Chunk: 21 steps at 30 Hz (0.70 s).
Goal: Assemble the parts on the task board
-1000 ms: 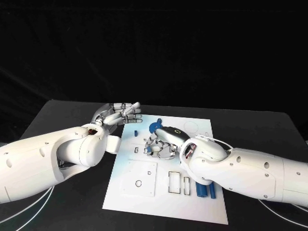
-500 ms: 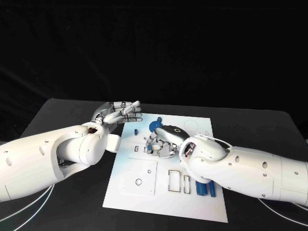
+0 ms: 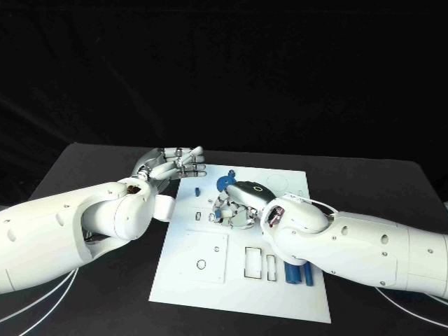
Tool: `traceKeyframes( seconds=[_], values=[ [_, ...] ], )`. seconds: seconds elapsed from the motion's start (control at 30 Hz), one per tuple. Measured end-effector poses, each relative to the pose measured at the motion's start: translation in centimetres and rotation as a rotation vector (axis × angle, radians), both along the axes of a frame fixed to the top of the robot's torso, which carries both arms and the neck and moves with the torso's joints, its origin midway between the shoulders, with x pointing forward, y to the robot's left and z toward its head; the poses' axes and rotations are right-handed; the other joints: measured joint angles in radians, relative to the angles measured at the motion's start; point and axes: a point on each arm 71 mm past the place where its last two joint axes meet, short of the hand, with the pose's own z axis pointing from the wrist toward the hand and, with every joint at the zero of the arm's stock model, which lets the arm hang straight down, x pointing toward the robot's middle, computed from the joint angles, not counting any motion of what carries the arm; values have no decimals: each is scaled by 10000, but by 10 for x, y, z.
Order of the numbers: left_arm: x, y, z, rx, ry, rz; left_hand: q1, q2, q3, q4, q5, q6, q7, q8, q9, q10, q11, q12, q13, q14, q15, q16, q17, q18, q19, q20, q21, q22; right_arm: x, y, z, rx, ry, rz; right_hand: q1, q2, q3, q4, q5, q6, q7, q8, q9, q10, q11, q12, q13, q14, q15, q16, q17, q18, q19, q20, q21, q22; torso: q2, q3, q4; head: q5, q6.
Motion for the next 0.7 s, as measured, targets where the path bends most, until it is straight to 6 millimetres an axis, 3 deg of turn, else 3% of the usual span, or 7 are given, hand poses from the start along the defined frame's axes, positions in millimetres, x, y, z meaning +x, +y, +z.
traceKeyframes(
  seconds=[0.7],
  values=[
    [0, 2, 0, 21, 41, 24, 0, 0, 0, 0, 0, 0, 0, 0, 0, 0, 0, -37, 0, 0, 0, 0, -2, 0, 0, 0, 0, 0, 0, -3, -2, -163, -41, -149, -347, -238, -125, 126, 186, -202, 131, -55, -46, -72, 72, -96, -1, 0, 0, 0, 6, -1, 0, 1, -42, -2, 2, -1, 0, -56, -24]
  ],
)
